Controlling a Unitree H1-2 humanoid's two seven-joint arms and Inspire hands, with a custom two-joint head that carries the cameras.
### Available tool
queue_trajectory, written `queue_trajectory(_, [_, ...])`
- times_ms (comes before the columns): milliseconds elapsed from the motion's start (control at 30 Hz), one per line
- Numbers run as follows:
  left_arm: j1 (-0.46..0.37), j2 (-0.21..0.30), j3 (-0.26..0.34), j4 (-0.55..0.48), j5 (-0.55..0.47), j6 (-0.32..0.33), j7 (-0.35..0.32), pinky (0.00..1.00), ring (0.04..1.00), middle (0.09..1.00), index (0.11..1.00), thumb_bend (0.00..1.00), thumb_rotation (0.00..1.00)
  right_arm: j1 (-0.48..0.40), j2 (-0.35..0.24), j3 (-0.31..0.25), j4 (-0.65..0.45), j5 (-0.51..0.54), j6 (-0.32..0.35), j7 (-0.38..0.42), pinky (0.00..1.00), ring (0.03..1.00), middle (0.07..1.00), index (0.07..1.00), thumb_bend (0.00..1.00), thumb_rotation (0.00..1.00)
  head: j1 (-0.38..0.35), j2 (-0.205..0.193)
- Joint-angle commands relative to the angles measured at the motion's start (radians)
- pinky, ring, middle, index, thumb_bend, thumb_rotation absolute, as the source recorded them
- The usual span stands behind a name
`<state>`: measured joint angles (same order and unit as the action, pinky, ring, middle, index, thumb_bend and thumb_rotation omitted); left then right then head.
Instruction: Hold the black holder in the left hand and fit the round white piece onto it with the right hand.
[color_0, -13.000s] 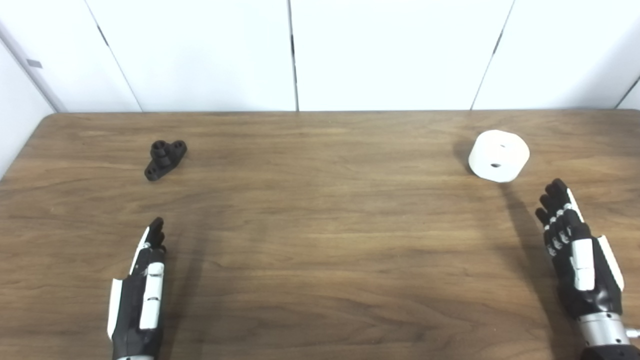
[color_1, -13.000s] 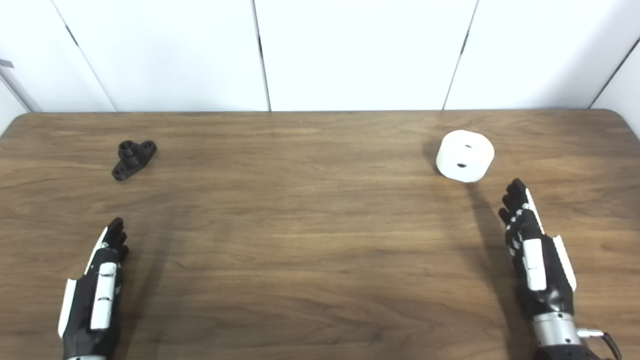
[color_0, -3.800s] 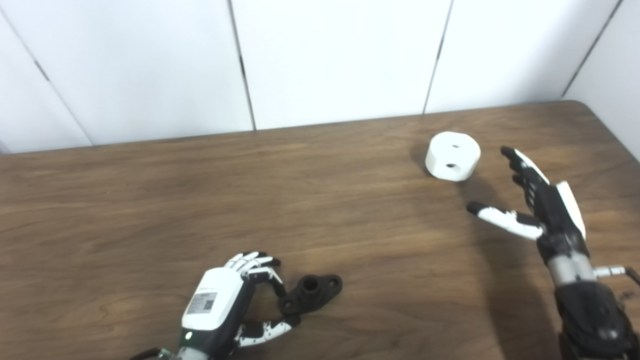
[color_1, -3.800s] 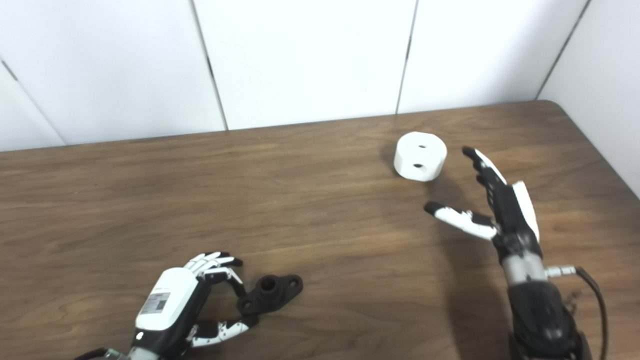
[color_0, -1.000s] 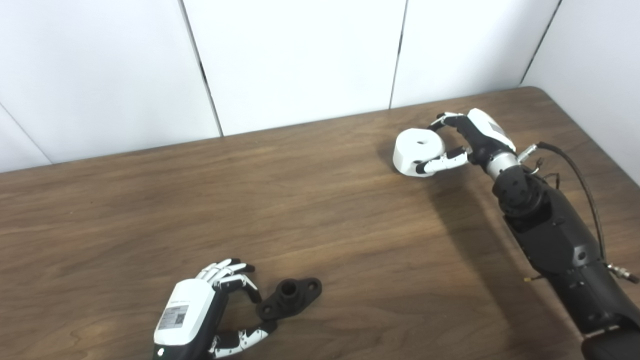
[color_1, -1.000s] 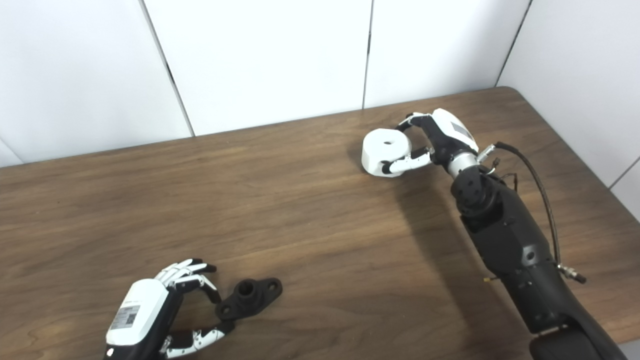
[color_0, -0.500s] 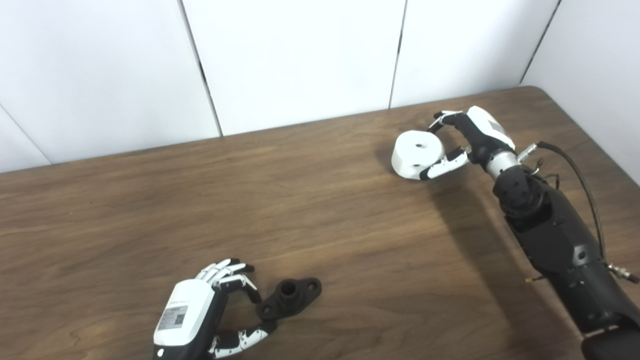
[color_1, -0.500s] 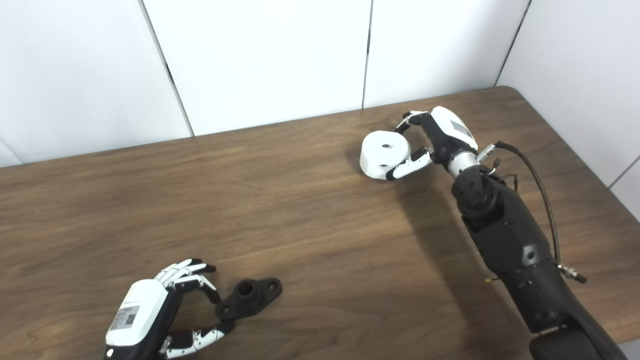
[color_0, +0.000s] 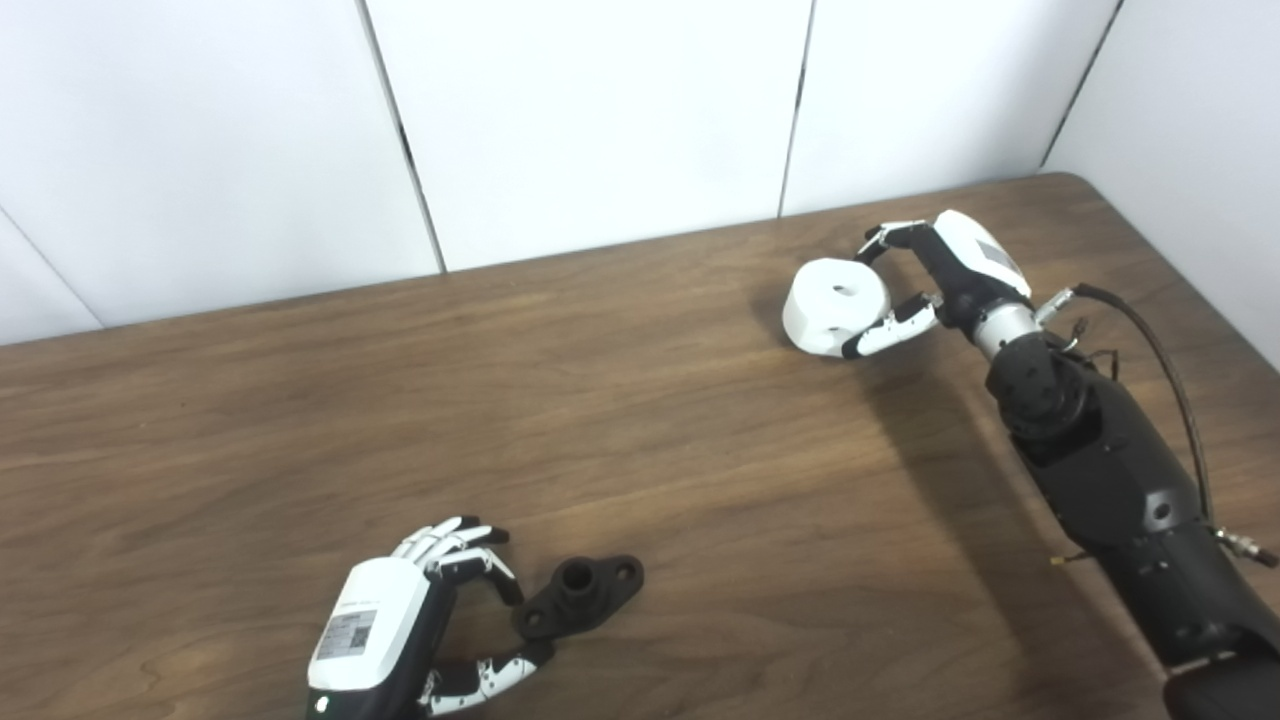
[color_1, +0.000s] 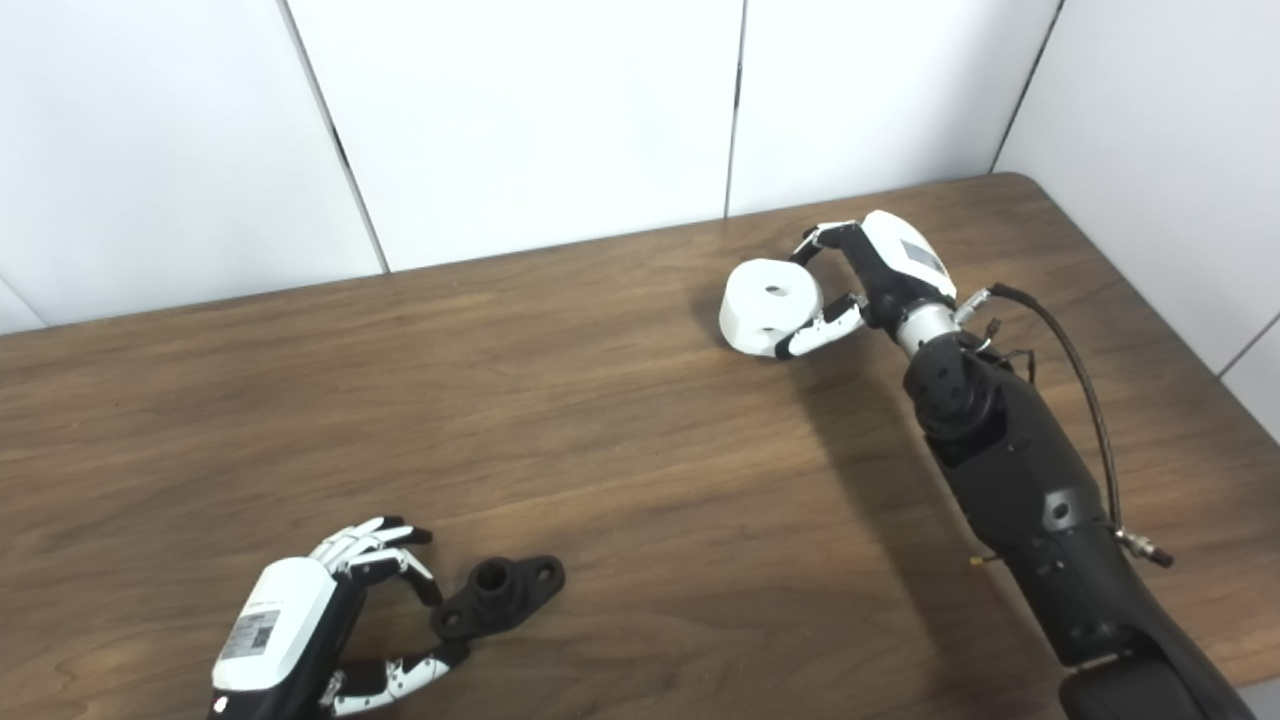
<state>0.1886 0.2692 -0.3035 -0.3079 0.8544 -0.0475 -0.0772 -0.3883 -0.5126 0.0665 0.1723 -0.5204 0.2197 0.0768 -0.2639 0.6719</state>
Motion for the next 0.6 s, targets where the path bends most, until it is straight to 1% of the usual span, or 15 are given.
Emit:
queue_trajectory(0, [0.03,0.006,-0.004,0.038,0.024,0.048,-0.039,0.85,0.87,0.792,0.488,0.52,0.04,-0.026,-0.043,-0.018,-0.073,-0.002,-0.018,-0.003,0.87,0.908,0.828,0.485,0.52,0.14,0.016,0.001])
queue_trajectory(100, [0.027,-0.004,-0.009,0.04,0.032,0.051,-0.041,0.85,0.869,0.791,0.488,0.52,0.04,-0.006,-0.042,-0.021,-0.156,0.003,0.02,0.033,0.85,0.892,0.821,0.484,0.52,0.14,0.036,0.004])
queue_trajectory(233, [0.025,-0.02,-0.014,0.03,0.05,0.069,-0.058,0.85,0.874,0.794,0.488,0.52,0.04,0.025,-0.044,-0.014,-0.323,-0.001,0.118,0.119,0.85,0.891,0.815,0.484,0.52,0.14,0.063,0.007])
queue_trajectory(300, [0.024,-0.029,-0.018,0.03,0.059,0.07,-0.055,0.85,0.871,0.793,0.488,0.52,0.04,0.037,-0.048,-0.01,-0.395,0.004,0.151,0.161,0.86,0.894,0.814,0.483,0.52,0.13,0.076,0.009])
queue_trajectory(333, [0.024,-0.032,-0.019,0.03,0.063,0.071,-0.055,0.85,0.87,0.793,0.488,0.52,0.04,0.04,-0.049,-0.009,-0.414,0.005,0.161,0.174,0.86,0.896,0.813,0.483,0.52,0.13,0.076,0.009])
queue_trajectory(433, [0.023,-0.04,-0.024,0.039,0.074,0.063,-0.038,0.85,0.866,0.792,0.488,0.52,0.04,0.052,-0.044,0.003,-0.519,0.002,0.205,0.233,0.87,0.898,0.803,0.483,0.52,0.14,0.093,0.011])
queue_trajectory(567, [0.02,-0.052,-0.032,0.044,0.09,0.067,-0.032,0.85,0.864,0.791,0.488,0.52,0.04,0.061,-0.041,0.021,-0.616,0.009,0.236,0.303,0.88,0.91,0.805,0.483,0.52,0.13,0.123,0.02])
